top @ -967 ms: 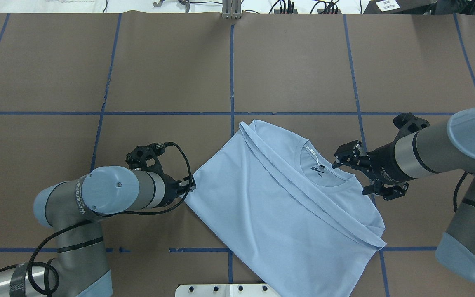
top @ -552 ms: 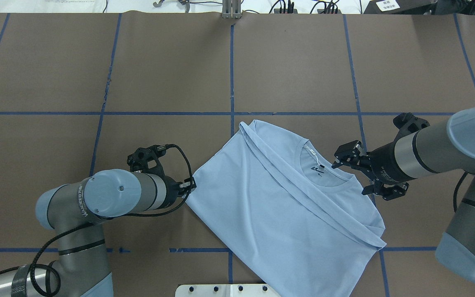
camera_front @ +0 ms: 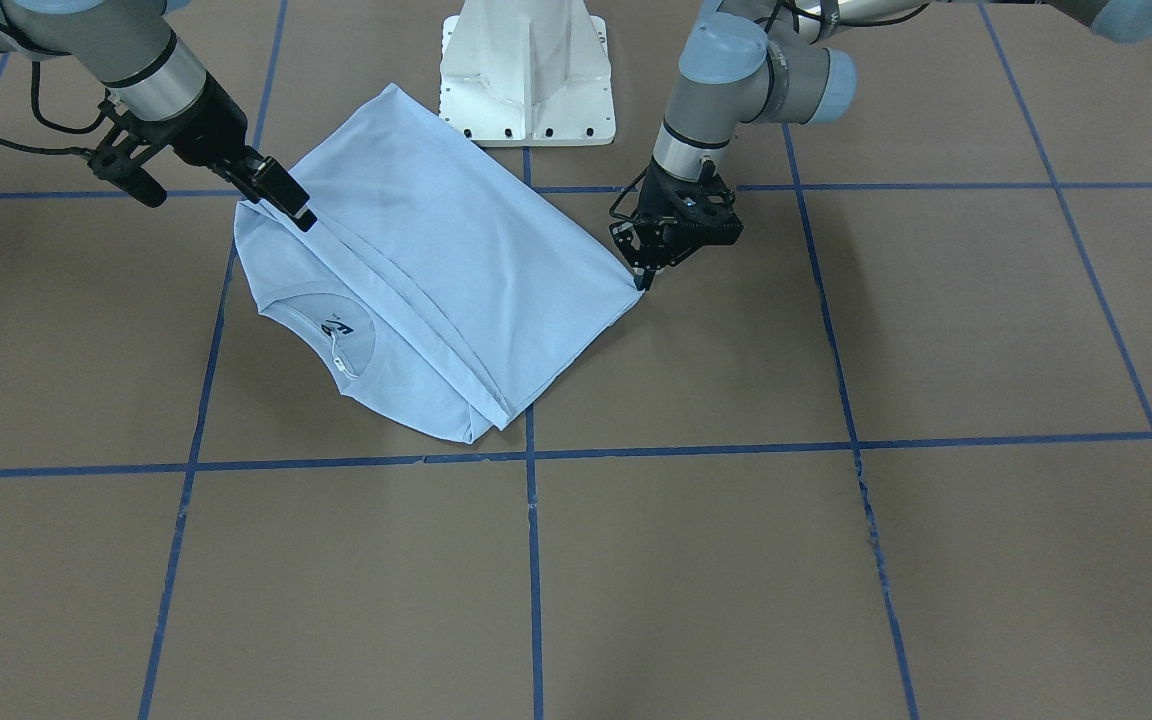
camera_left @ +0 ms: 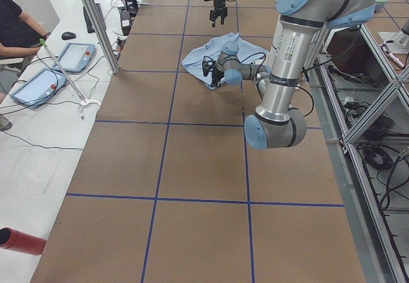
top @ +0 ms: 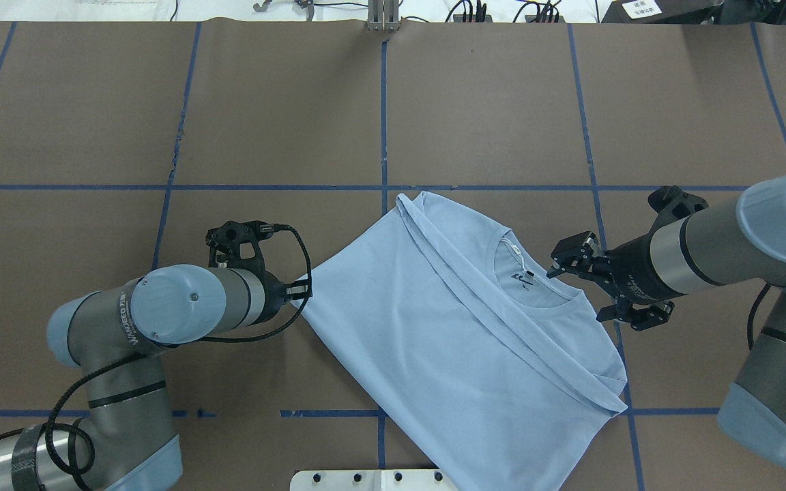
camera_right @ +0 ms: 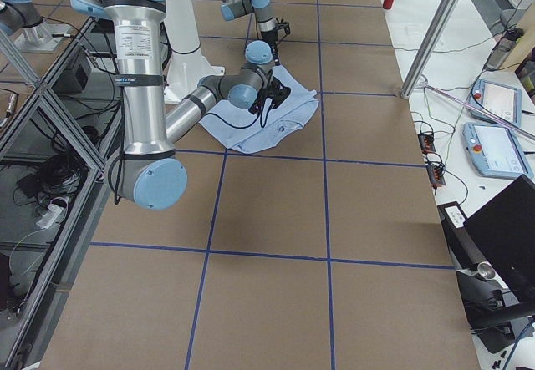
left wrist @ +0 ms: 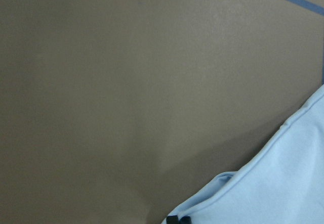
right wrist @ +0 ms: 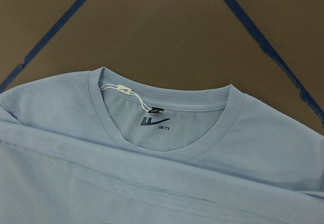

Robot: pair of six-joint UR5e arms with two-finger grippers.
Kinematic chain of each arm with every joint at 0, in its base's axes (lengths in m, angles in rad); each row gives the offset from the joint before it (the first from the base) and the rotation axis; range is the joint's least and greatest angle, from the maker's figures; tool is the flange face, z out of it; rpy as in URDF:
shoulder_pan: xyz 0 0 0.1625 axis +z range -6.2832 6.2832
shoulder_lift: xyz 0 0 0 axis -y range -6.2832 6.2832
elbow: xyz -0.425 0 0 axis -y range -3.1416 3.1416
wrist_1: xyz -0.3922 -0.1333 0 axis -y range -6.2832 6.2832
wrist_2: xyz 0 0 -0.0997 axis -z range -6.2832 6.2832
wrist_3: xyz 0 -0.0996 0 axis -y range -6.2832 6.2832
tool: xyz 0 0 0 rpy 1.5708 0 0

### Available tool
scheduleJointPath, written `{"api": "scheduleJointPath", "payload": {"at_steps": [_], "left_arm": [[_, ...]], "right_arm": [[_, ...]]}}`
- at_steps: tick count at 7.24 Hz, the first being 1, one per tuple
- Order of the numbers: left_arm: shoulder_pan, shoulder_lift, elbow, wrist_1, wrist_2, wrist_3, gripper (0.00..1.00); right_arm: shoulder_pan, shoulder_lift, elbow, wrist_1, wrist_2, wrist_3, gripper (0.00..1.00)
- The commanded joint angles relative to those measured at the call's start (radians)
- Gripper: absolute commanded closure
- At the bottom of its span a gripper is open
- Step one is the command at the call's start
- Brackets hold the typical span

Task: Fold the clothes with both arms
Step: 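Pull the shirt edge with the left gripper to square the bundle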

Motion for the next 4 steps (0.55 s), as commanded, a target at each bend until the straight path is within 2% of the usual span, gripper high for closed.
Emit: {"api": "scheduleJointPath", "payload": {"at_steps": [1,2,3,4], "left_arm": [[-0.054,-0.004,0.009,-0.041,0.012,0.277,1.00],[-0.100,-0.007,0.053,-0.138,0.015,0.431,1.00],[-0.172,-0.048,0.158,-0.233,0.012,0.496,1.00],[-0.242,-0.173,0.308,-0.263,0.003,0.533,1.00]], "right_arm": [[0.014,0.001,0.000,0.000,-0.001,0.000,0.00],[0.025,-0.001,-0.001,0.000,-0.004,-0.001,0.00],[0.039,-0.001,-0.001,0.000,-0.006,-0.003,0.00],[0.048,-0.001,-0.002,0.000,-0.010,-0.004,0.00]]}}
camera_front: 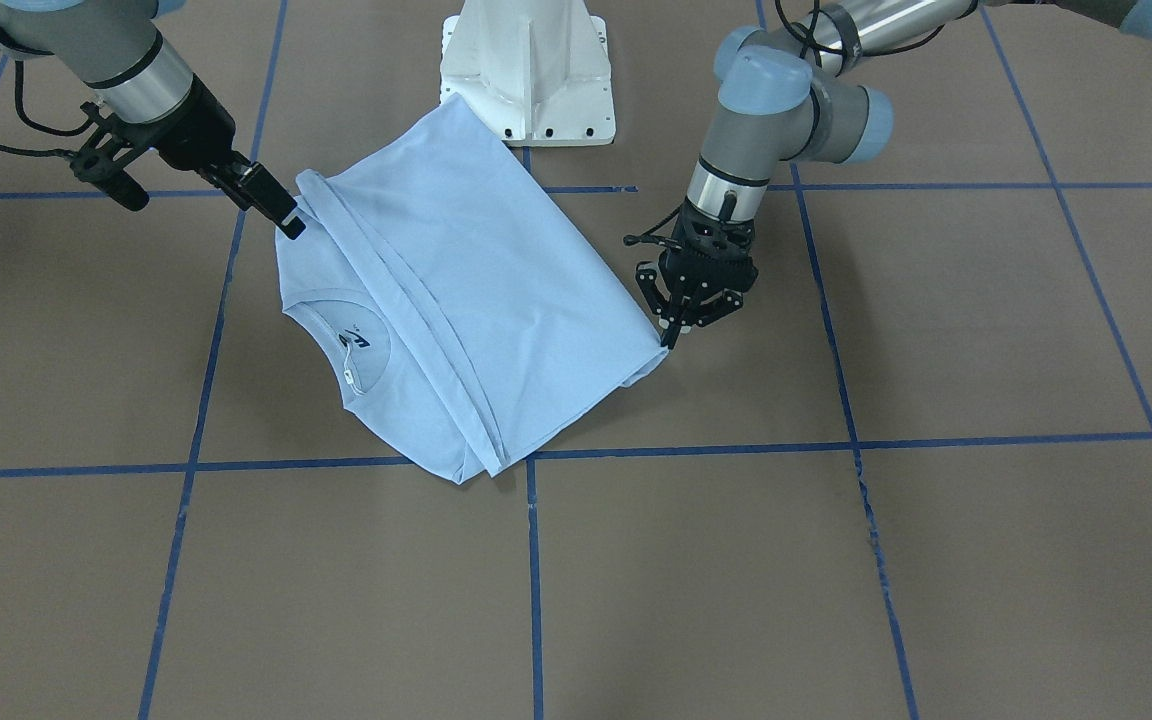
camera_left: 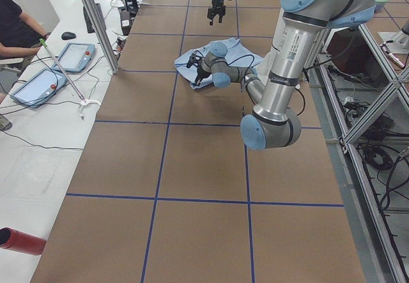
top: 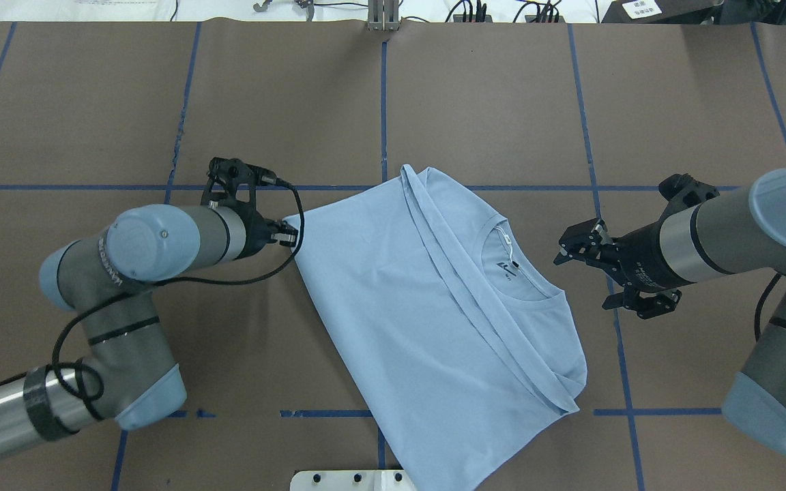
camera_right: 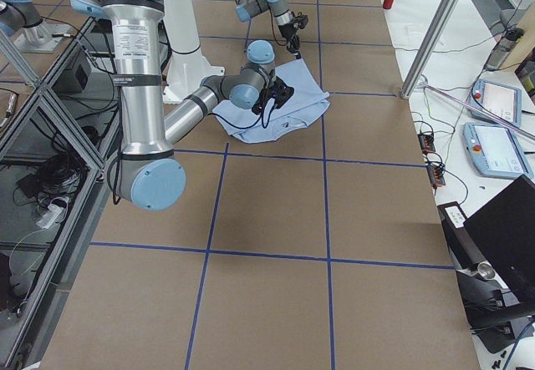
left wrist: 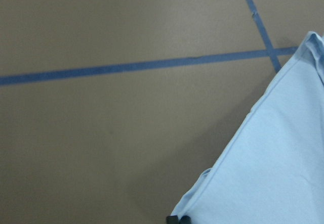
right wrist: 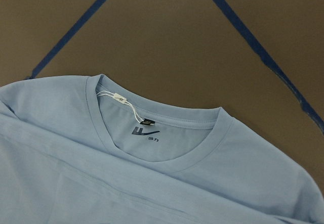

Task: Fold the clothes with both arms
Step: 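Pull the shirt edge with the left gripper to square the bundle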

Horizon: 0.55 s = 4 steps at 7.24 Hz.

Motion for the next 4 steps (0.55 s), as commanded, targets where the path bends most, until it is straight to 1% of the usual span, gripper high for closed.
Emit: {"api": "scheduleJointPath", "payload": {"at_steps": [1,2,3,4], "left_arm": [[-0.156,-0.263,0.345,-0.069,-0.052,0.075,1.00],[-0.218,-0.365,0.500,-0.078,-0.088,0.077,1.00],[-0.245,-0.440,0.657,-0.163,-0.104,0.077,1.00],[-0.250,-0.445,0.686,-0.194,-0.106,0.068,1.00]], "right_arm": [[0.016,0.001,-0.001,0.000,-0.004,-0.003,0.00],[0.021,0.007,-0.001,0.000,-0.004,-0.006,0.00],[0.022,0.011,-0.003,0.000,-0.015,-0.006,0.00],[0.018,0.039,-0.013,0.000,-0.053,-0.006,0.00]]}}
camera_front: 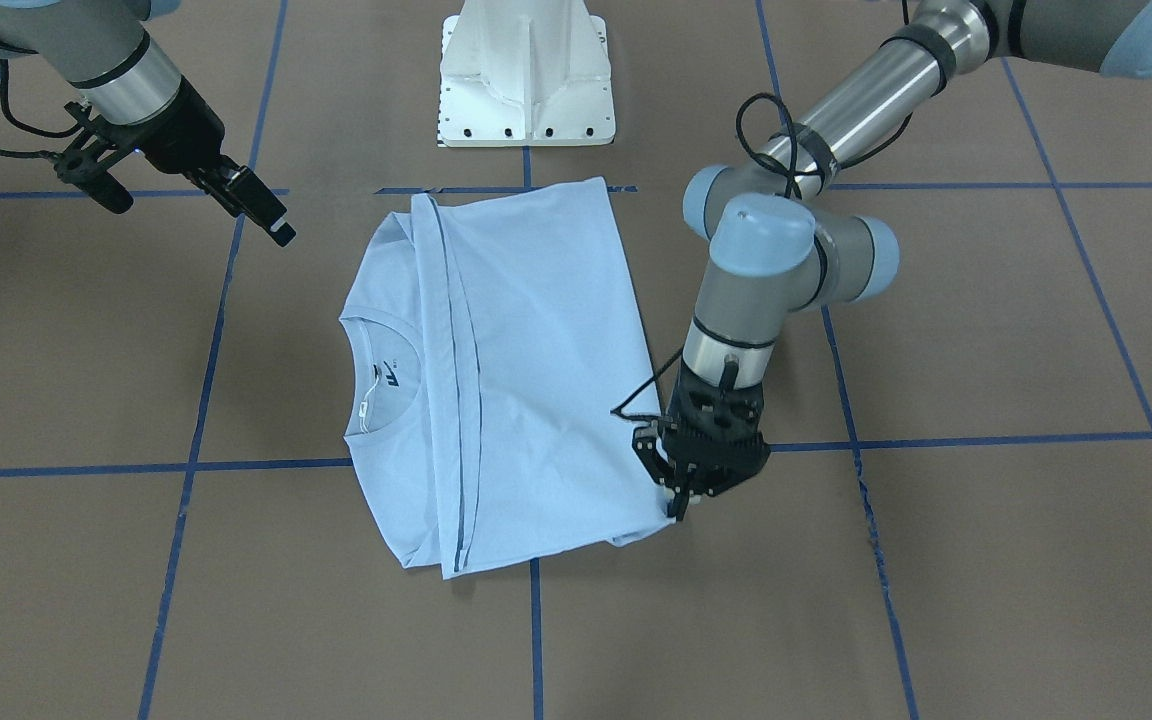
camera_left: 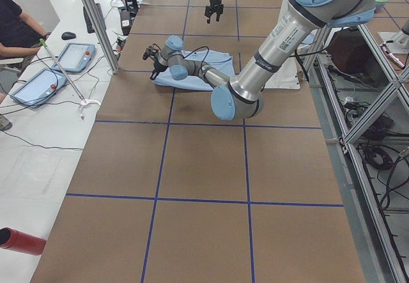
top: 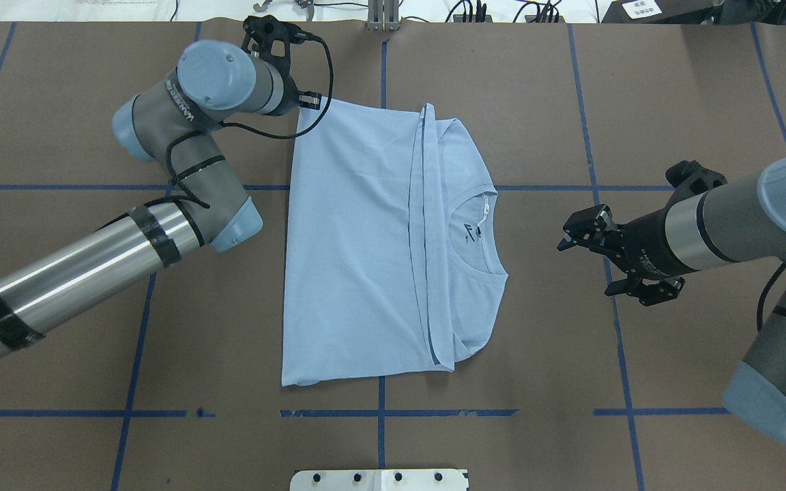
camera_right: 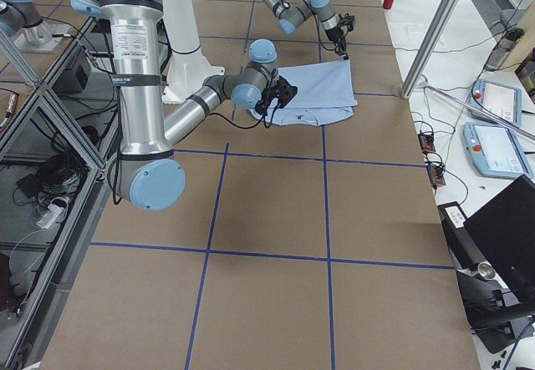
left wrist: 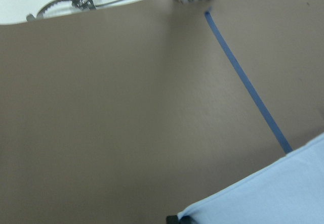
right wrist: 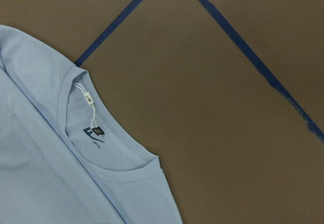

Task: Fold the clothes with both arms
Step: 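Move the right gripper to the collar edge of the folded shirt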

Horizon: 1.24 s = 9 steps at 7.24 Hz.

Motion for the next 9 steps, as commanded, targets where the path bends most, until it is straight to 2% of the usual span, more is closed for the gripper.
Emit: {"api": "scheduleJointPath", "payload": {"at_steps": [1,2,3,4,5,7,8,9], "left_arm": [[-0.026,-0.052,0.077,-0.049,-0.016,-0.012,0.53],[-0.031,-0.020,-0.022,-0.014,-0.063,-0.020,0.46],[-0.032,0.070,-0.188,0.047,-0.162,-0.096,0.46],[-0.034,0.197,-0.395,0.069,-0.187,-0.112,0.46],[-0.035,0.292,-0.532,0.094,-0.191,-0.112,0.46],[-0.034,0.301,-0.569,0.140,-0.195,-0.147,0.46],[-0.034,0.301,-0.569,0.140,-0.195,-0.155,0.46],[-0.034,0.301,-0.569,0.140,-0.194,-0.156,0.46]], "right_arm": [[-0.011,0.051,-0.019,0.000,-0.044,-0.001,0.00],[-0.016,0.103,-0.046,0.000,-0.046,-0.001,0.00],[-0.040,0.155,-0.089,-0.002,-0.063,0.001,0.00],[-0.099,0.187,-0.123,-0.002,-0.125,0.001,0.00],[-0.161,0.244,-0.160,-0.005,-0.185,0.001,0.00],[-0.251,0.333,-0.229,-0.052,-0.259,0.001,0.00],[-0.302,0.326,-0.246,-0.054,-0.305,0.000,0.00],[-0.319,0.321,-0.255,-0.054,-0.311,0.001,0.00]]}}
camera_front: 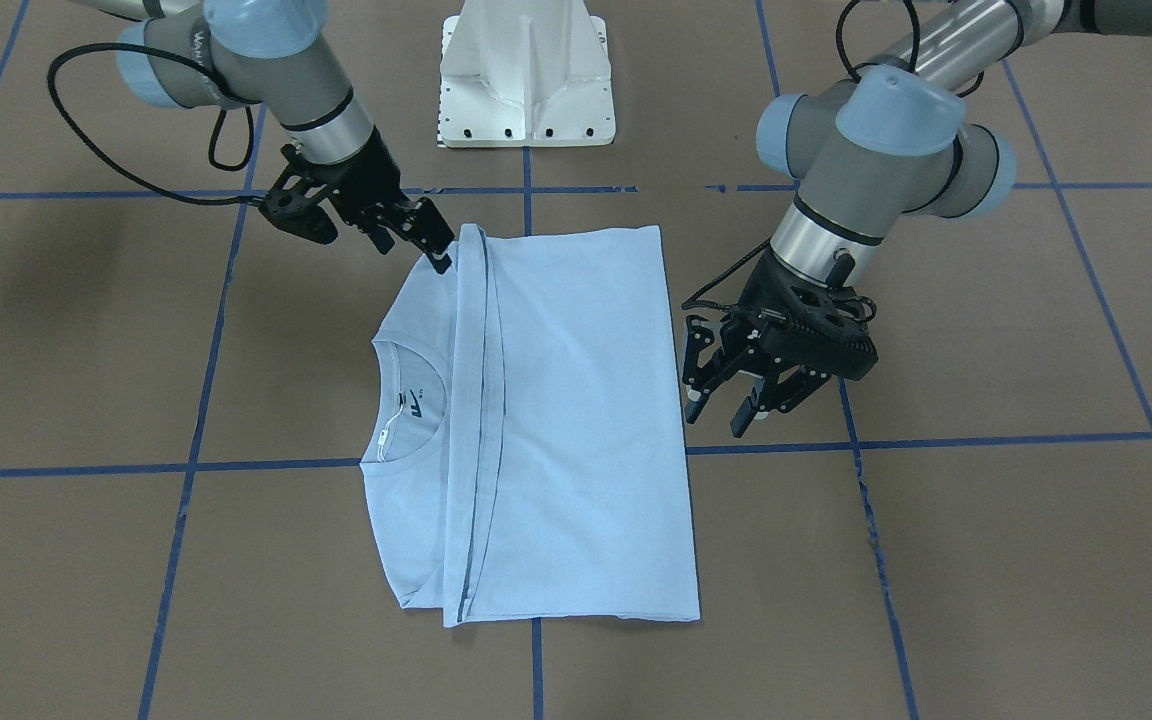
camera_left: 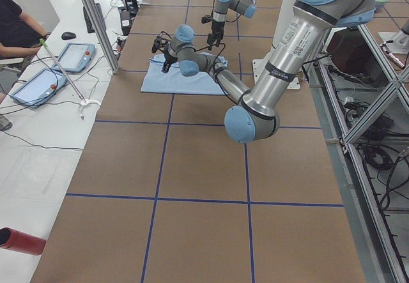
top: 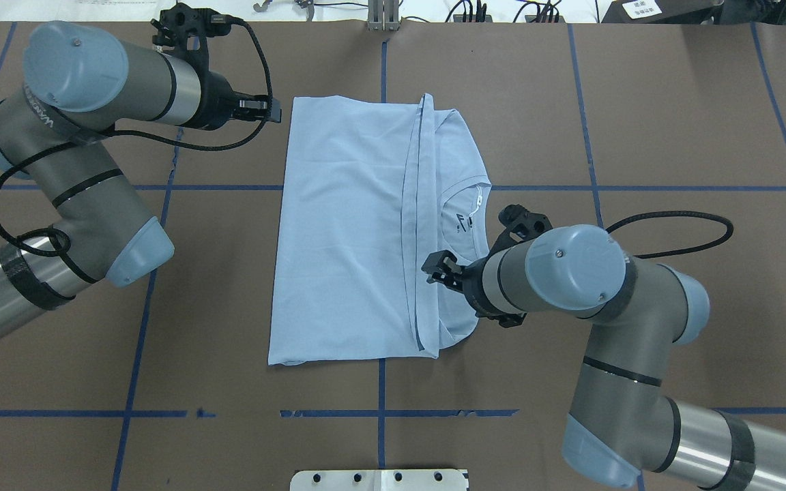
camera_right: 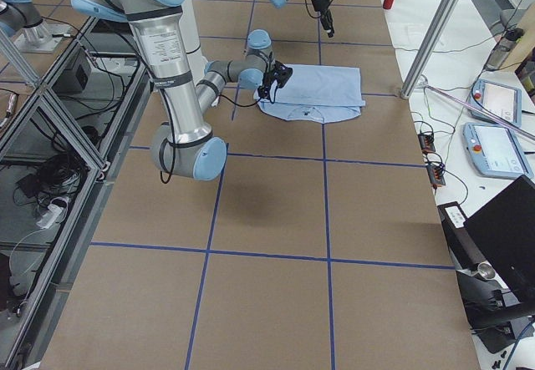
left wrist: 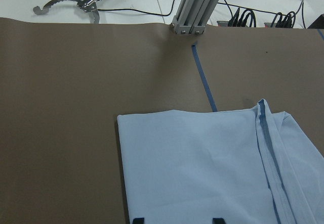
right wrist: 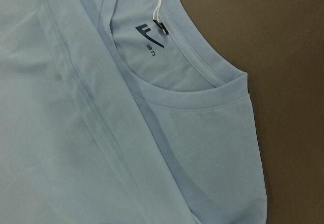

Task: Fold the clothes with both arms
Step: 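Move the right gripper to the collar edge of the folded shirt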

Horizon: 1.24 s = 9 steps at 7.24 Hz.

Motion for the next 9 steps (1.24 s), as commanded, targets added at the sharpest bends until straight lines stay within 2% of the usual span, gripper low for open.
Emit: {"api": "scheduleJointPath", "payload": {"at_steps": [1,2,6,7,9], "left_arm": [[0.000,0.002,-0.004,0.003,0.001,-0.009,0.45],[0.002,0.002,-0.001,0.003,0.001,-0.023,0.45],[0.005,-0.001,0.002,0.001,0.001,-0.060,0.45],[0.005,-0.001,0.002,0.001,0.001,-0.060,0.45],[0.005,-0.001,0.004,0.001,0.001,-0.060,0.45]], "right_arm": [[-0.055,-0.004,-0.017,-0.033,-0.028,0.001,0.00],[-0.065,-0.001,-0.016,-0.088,-0.030,0.002,0.01],[-0.078,-0.003,-0.016,-0.092,-0.030,0.016,0.91],[-0.083,-0.007,-0.013,-0.090,-0.030,0.014,1.00],[-0.085,-0.007,-0.001,-0.089,-0.028,0.014,1.00]]}}
